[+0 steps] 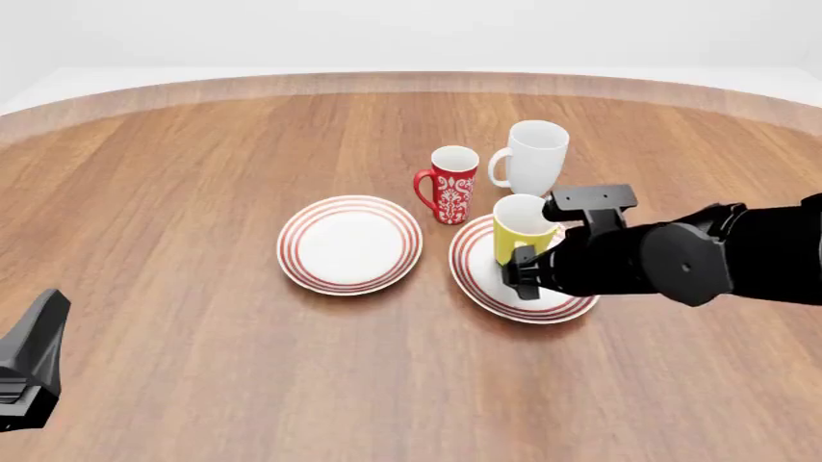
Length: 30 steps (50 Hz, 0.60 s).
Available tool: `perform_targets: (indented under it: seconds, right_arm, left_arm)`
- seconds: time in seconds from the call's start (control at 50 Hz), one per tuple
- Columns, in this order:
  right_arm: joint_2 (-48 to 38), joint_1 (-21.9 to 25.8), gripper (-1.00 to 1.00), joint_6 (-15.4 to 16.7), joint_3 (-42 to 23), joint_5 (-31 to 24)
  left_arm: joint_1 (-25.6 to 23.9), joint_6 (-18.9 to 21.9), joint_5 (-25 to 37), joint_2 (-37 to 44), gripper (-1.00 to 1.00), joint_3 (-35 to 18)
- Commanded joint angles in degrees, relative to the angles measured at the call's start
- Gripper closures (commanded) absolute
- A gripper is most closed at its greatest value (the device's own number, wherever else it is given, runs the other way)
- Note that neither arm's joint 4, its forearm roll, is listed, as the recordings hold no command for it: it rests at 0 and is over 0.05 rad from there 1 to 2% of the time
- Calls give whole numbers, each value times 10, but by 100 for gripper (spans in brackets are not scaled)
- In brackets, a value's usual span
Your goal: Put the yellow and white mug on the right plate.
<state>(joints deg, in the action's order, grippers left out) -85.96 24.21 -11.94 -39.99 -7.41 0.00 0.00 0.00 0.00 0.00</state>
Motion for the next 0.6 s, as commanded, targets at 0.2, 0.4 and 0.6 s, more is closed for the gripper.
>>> perform_targets:
  seconds: [0.2,0.4,0.6]
  right_arm:
    - [73,17,-100,-3,1,-47]
    - [135,31,-100,-3,6,-82]
    - [196,60,-100,-12,12,-107]
  left_arm:
    - [0,0,0,0,-100,0]
    - [0,0,0,0,-100,0]
    - [0,0,0,0,-100,0]
